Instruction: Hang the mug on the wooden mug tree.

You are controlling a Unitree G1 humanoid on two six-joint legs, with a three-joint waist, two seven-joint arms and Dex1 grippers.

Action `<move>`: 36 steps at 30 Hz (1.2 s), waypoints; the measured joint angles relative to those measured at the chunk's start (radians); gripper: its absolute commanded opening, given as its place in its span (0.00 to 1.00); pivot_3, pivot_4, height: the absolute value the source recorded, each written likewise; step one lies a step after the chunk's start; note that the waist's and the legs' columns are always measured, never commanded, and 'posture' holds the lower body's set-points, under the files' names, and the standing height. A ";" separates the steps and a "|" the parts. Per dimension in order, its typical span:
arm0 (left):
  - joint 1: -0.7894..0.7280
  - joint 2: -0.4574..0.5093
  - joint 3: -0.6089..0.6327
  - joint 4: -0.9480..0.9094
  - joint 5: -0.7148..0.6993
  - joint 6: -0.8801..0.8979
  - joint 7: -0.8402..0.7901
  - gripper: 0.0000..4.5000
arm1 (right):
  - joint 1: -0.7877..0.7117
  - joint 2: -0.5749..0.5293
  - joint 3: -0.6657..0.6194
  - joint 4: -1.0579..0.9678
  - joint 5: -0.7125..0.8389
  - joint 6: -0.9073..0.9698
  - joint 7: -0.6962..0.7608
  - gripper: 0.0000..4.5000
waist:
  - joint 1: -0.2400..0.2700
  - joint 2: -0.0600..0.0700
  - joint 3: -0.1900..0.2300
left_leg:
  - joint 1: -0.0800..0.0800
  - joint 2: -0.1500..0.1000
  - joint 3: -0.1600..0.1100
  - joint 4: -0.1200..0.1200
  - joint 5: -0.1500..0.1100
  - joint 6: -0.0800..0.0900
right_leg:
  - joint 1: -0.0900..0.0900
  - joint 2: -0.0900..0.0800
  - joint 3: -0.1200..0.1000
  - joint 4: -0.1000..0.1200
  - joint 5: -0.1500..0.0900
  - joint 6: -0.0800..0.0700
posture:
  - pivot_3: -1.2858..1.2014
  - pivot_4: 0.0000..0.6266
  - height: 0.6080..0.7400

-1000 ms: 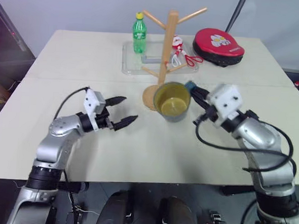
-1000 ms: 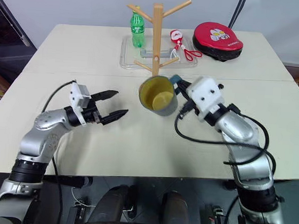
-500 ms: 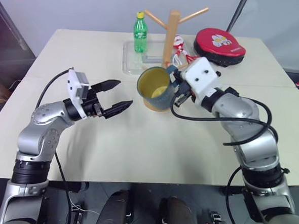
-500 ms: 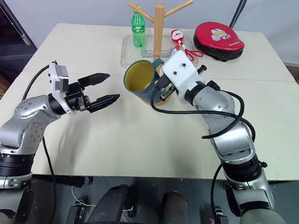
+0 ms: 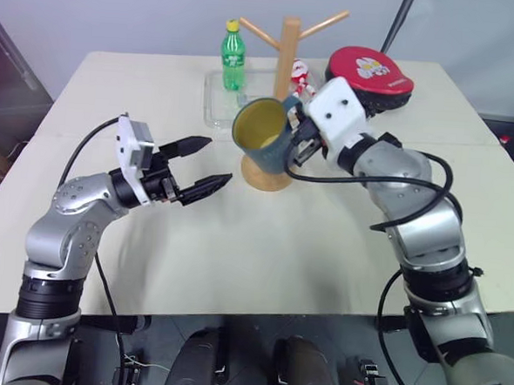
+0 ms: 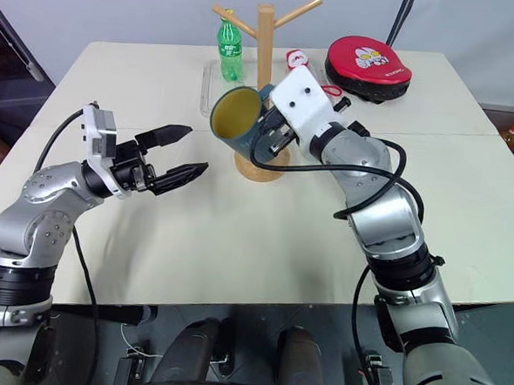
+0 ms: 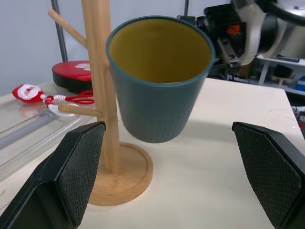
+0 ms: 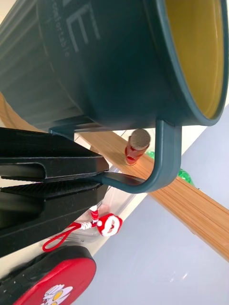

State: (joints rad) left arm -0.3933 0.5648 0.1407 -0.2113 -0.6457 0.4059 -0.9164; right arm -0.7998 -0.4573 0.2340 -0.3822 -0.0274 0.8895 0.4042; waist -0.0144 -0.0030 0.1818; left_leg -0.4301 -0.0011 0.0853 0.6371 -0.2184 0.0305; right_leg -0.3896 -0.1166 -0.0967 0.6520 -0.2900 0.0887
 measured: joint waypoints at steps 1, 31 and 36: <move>0.000 0.000 0.000 0.000 0.000 0.000 0.002 1.00 | -0.005 0.002 0.003 0.005 -0.003 0.002 0.000 0.01 | 0.000 0.000 0.000 | 0.000 0.000 0.000 0.000 0.000 0.000 | 0.000 0.000 0.000 0.000 0.000 0.000 | 0.52 0.24 1.00; 0.028 -0.024 0.014 0.037 0.025 -0.005 0.094 1.00 | 0.145 -0.065 -0.165 -0.127 0.069 -0.139 0.131 0.80 | 0.005 -0.002 0.001 | 0.000 0.000 0.000 -0.002 -0.002 0.002 | 0.001 -0.001 0.000 -0.002 0.000 0.001 | 0.52 0.24 1.00; 0.073 -0.063 0.032 0.126 0.101 -0.057 0.178 1.00 | 0.356 -0.012 -0.378 -0.177 0.232 -0.178 0.157 0.80 | 0.004 -0.002 0.001 | 0.001 0.000 0.000 -0.003 -0.002 0.003 | 0.001 -0.001 0.000 -0.002 0.001 0.001 | 0.52 0.24 1.00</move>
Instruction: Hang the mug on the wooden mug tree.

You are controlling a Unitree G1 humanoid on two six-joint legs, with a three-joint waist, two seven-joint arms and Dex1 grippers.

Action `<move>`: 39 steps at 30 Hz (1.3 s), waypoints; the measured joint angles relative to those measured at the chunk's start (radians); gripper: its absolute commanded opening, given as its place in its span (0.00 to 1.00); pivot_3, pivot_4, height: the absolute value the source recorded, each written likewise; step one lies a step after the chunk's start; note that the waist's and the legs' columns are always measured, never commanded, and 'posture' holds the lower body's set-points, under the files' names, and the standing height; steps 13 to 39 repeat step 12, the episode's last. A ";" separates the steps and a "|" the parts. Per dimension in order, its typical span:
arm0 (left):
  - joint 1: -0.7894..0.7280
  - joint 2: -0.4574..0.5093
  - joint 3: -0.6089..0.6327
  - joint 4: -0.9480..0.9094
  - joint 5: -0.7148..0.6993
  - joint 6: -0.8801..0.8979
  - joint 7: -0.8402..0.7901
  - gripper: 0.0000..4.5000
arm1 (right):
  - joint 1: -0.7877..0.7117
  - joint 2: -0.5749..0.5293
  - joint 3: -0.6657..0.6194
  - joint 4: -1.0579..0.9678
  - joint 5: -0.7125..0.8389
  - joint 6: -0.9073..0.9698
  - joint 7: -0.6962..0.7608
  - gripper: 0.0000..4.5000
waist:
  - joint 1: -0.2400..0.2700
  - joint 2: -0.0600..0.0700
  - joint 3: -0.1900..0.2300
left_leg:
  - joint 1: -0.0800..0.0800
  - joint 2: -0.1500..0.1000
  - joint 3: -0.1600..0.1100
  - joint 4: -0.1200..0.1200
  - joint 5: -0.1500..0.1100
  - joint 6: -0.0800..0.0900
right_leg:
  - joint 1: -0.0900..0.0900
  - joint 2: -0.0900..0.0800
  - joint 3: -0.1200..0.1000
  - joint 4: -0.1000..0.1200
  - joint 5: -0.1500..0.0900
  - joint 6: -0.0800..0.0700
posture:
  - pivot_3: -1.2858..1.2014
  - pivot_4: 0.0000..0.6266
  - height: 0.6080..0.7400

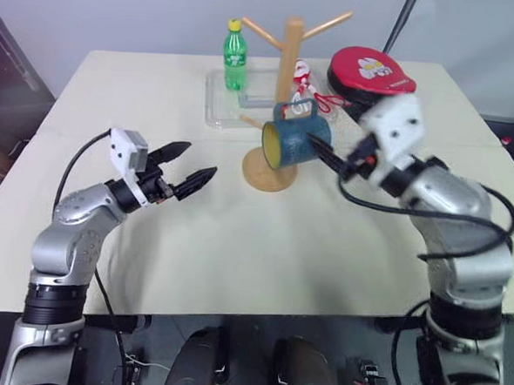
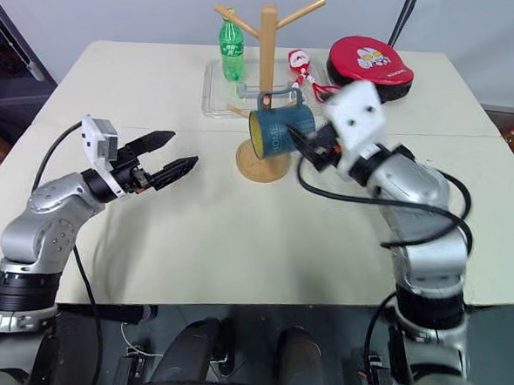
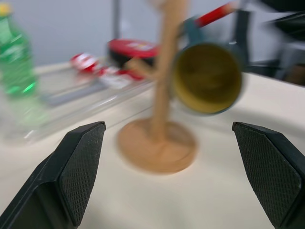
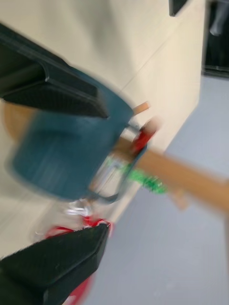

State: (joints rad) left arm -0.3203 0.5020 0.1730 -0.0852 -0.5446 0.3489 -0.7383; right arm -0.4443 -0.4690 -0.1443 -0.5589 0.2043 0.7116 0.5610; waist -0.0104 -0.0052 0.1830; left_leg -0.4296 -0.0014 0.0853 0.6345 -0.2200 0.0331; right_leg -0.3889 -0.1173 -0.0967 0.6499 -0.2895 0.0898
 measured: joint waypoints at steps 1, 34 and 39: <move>0.014 -0.008 0.001 0.018 0.020 -0.016 0.020 1.00 | 0.049 0.012 -0.027 0.001 0.019 -0.014 0.003 0.80 | 0.000 0.000 0.000 | 0.000 0.000 0.000 -0.001 0.000 0.000 | 0.000 0.000 0.000 0.000 0.000 0.000 | 0.52 0.24 1.00; 0.161 -0.100 0.009 0.069 0.143 -0.115 0.193 1.00 | 0.219 0.144 0.002 0.239 0.057 -0.299 -0.018 0.80 | -0.001 0.000 0.000 | 0.002 0.000 0.000 -0.002 0.000 0.000 | 0.000 -0.001 0.001 0.000 0.000 0.000 | 0.52 0.24 1.00; 0.161 -0.100 0.009 0.069 0.143 -0.115 0.193 1.00 | 0.219 0.144 0.002 0.239 0.057 -0.299 -0.018 0.80 | -0.001 0.000 0.000 | 0.002 0.000 0.000 -0.002 0.000 0.000 | 0.000 -0.001 0.001 0.000 0.000 0.000 | 0.52 0.24 1.00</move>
